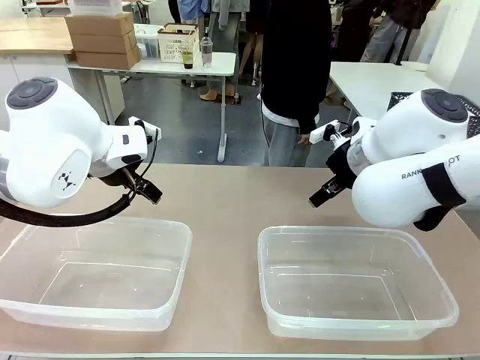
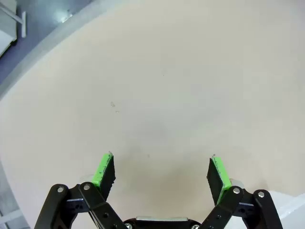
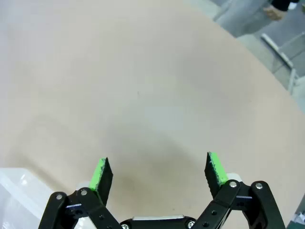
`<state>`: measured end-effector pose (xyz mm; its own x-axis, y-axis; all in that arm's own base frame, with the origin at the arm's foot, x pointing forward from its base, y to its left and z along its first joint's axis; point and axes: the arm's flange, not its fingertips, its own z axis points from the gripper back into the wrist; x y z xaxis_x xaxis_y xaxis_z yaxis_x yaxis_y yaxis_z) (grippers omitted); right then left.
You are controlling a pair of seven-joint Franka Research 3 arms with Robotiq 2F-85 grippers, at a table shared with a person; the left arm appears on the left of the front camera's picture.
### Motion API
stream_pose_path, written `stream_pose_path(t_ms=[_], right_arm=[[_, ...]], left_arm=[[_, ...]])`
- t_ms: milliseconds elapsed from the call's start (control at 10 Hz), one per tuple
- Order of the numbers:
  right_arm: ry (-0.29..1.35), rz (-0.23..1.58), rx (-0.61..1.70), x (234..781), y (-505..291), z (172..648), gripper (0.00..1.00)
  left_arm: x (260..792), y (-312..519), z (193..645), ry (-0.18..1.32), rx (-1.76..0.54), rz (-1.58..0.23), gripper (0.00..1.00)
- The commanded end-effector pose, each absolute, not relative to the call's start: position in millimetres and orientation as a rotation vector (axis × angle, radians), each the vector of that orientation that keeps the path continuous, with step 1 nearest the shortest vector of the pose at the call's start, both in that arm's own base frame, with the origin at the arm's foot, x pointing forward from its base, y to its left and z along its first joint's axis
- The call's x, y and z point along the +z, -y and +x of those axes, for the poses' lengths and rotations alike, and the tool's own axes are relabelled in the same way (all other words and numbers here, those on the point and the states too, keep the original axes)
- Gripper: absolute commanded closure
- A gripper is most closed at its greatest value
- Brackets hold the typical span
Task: Sort the waste into each basket.
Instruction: Pick up the Organizing box on the left side of the table and lift it.
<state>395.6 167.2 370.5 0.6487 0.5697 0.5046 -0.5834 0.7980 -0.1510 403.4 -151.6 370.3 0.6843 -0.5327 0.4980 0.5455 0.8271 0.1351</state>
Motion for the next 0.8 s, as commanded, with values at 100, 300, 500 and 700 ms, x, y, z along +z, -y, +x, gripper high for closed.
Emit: stream_pose_path(t_ms=[100, 300, 500, 700], right_arm=[[0.565, 0.026, 0.655, 370.5, -167.2, 395.5, 0.00], [0.565, 0.026, 0.655, 370.5, -167.2, 395.5, 0.00], [0.565, 0.026, 0.655, 370.5, -167.2, 395.5, 0.00], [0.565, 0.026, 0.655, 370.5, -167.2, 395.5, 0.00]], left_arm=[[370.3, 151.6, 403.3, 0.550, -0.604, -0.025, 0.00], [370.3, 151.6, 403.3, 0.550, -0.604, -0.025, 0.00], [370.3, 151.6, 403.3, 0.550, -0.604, -0.025, 0.00], [370.3, 151.6, 403.3, 0.550, -0.604, -0.025, 0.00]])
